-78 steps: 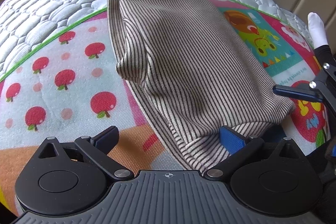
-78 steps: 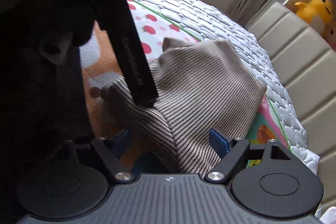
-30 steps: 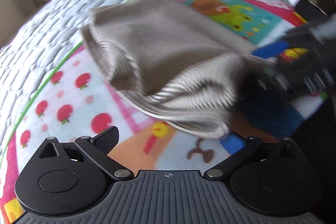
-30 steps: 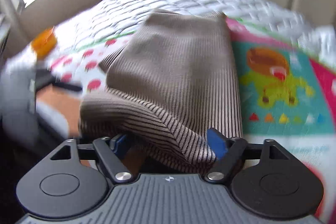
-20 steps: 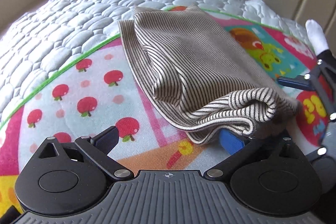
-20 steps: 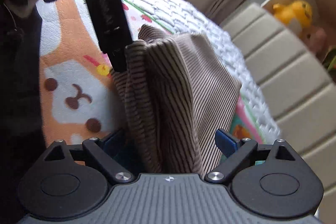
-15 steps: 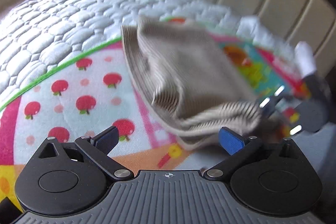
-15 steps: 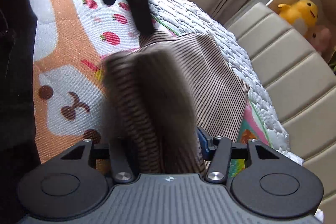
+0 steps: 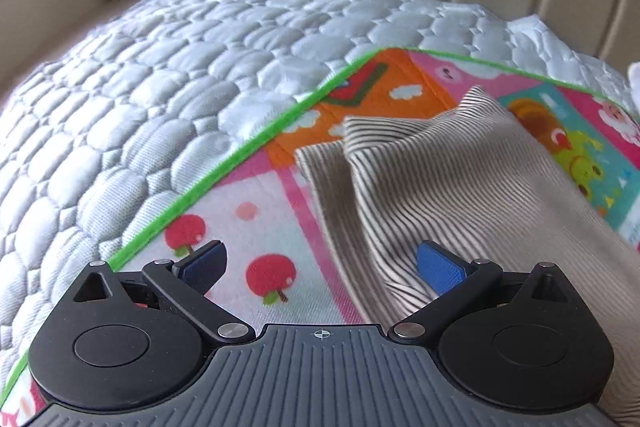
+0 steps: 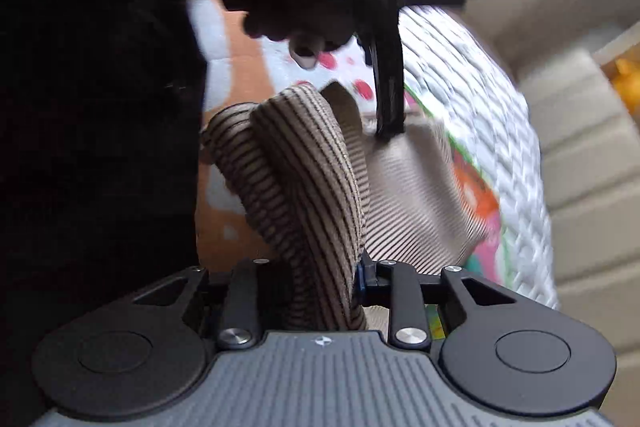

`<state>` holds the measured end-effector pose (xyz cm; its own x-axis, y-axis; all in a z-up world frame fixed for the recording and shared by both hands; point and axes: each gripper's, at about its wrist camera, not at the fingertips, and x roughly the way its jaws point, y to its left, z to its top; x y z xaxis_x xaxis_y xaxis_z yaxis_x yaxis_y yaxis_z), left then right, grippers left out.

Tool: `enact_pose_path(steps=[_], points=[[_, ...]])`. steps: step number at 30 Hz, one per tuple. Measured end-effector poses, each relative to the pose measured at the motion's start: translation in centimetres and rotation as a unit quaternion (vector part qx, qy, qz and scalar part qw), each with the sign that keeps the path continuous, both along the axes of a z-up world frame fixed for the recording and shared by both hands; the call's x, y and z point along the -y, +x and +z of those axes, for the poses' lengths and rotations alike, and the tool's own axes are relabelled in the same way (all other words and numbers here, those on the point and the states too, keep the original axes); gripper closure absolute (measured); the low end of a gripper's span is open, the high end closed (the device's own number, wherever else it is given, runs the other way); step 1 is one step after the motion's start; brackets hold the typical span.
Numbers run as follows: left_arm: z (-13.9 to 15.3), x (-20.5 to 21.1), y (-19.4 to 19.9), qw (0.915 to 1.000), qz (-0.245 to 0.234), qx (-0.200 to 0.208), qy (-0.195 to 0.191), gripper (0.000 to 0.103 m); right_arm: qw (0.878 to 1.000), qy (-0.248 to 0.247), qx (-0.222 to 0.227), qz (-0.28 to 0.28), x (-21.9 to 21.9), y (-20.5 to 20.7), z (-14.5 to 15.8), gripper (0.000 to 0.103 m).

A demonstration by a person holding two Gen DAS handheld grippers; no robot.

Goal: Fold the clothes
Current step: 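Fold the lifted end over the shirt with the right gripper and release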

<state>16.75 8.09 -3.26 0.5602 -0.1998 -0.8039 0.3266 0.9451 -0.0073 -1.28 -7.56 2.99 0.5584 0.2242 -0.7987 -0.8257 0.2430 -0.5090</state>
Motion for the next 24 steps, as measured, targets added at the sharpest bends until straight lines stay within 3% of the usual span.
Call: enact_pose_path(steps=[4, 7, 10, 13, 16, 20, 22, 24], points=[[-1.4, -1.6, 0.3, 0.9994, -0.016, -0.020, -0.023, 0.000, 0.996, -0.054, 0.029, 0.060, -2.1, 5.2, 2.5, 0.076], [-1.5, -3.0, 0.9, 0.9978, -0.003, -0.034, -0.056, 0.000, 0.996, -0.059, 0.015, 0.073, -3.6, 11.3, 1.9, 0.069], [-1.7, -3.7, 1.1, 0.9975, 0.009, -0.031, -0.063, 0.000, 0.993, -0.077, 0.006, 0.088, -4.6, 15.4, -1.2, 0.056], [-1.1, -5.4, 1.3, 0.9966, 0.041, -0.023, -0.068, 0.000, 0.992, -0.088, 0.018, 0.083, -4.9, 18.1, -4.0, 0.054], [0.4, -7.7, 1.3, 0.9883, 0.067, -0.014, -0.136, 0.000, 0.997, -0.056, 0.015, 0.058, -5.0, 19.7, -4.3, 0.050], [2.1, -8.9, 1.1, 0.9597, 0.039, -0.011, -0.278, 0.000, 0.999, -0.028, 0.027, 0.027, -3.9, 20.7, -4.2, 0.027], [2.3, -7.5, 0.8, 0.9550, 0.000, -0.015, -0.296, 0.000, 0.999, -0.011, 0.036, 0.000, -3.8, 20.6, -4.2, 0.018], [1.9, -5.2, 0.2, 0.9658, -0.023, -0.010, -0.258, 0.000, 0.999, 0.010, 0.043, -0.030, -3.6, 20.4, -3.8, 0.013]])
